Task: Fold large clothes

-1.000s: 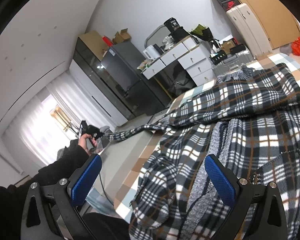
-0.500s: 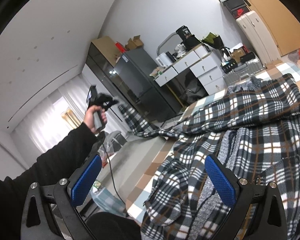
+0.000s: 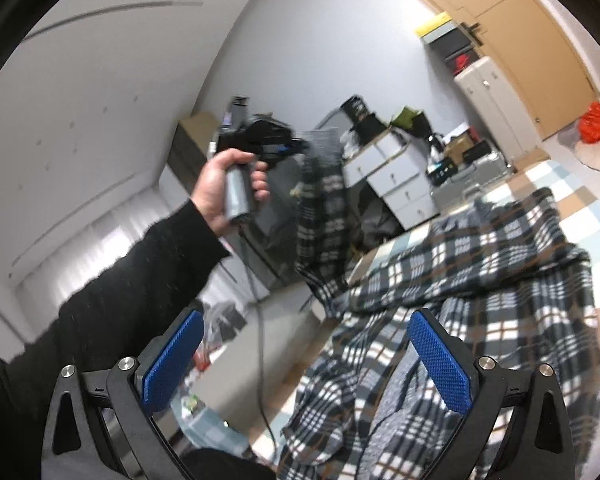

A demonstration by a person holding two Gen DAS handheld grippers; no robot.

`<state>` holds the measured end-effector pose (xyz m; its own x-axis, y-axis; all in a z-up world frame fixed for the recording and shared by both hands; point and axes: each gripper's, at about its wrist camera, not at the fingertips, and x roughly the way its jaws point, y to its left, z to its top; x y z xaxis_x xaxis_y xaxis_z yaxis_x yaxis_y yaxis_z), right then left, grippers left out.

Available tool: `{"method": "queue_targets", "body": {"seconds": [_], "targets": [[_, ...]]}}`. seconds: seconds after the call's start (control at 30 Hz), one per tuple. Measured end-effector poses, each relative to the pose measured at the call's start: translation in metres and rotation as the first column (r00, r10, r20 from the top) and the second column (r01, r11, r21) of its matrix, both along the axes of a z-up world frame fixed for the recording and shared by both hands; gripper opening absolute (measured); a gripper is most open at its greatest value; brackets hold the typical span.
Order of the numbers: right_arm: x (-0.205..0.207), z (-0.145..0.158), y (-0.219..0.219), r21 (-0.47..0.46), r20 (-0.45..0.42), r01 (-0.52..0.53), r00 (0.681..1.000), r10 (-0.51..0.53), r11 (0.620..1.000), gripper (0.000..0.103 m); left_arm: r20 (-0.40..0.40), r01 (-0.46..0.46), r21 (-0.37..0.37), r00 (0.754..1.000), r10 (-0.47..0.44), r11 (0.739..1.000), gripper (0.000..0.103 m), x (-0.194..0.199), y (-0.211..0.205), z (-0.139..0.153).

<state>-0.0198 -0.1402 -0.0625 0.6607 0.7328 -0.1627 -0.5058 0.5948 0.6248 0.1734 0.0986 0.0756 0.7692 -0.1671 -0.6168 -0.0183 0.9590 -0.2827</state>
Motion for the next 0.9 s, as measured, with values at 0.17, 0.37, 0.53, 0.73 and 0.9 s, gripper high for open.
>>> {"method": "queue_targets", "body": {"seconds": [0.17, 0.37, 0.53, 0.73, 0.9], "targets": [[-0.004, 0.009, -0.034, 0.086, 0.035, 0.047, 0.998, -0.05, 0.995, 0.103, -0.13, 0.103, -0.012, 0.986, -0.104, 0.995, 0.0, 0.032, -0.069, -0.064], [-0.003, 0.013, -0.057, 0.137, 0.048, 0.065, 0.996, -0.073, 0.988, 0.103, -0.254, 0.158, 0.002, 0.955, -0.152, 0.987, 0.0, 0.047, -0.115, -0.148], [-0.002, 0.012, -0.059, 0.152, 0.04, 0.054, 0.997, -0.061, 0.987, 0.103, -0.339, 0.206, 0.025, 0.922, -0.185, 0.978, 0.001, 0.042, -0.137, -0.205], [-0.008, 0.014, -0.056, 0.131, 0.056, 0.044, 0.997, -0.051, 0.99, 0.103, -0.4, 0.301, 0.074, 0.882, -0.248, 0.951, 0.008, 0.031, -0.156, -0.204], [-0.004, 0.012, -0.05, 0.121, 0.04, 0.036, 0.998, -0.041, 0.992, 0.103, -0.386, 0.461, -0.044, 0.81, -0.44, 0.886, 0.041, 0.007, -0.144, -0.157]]}}
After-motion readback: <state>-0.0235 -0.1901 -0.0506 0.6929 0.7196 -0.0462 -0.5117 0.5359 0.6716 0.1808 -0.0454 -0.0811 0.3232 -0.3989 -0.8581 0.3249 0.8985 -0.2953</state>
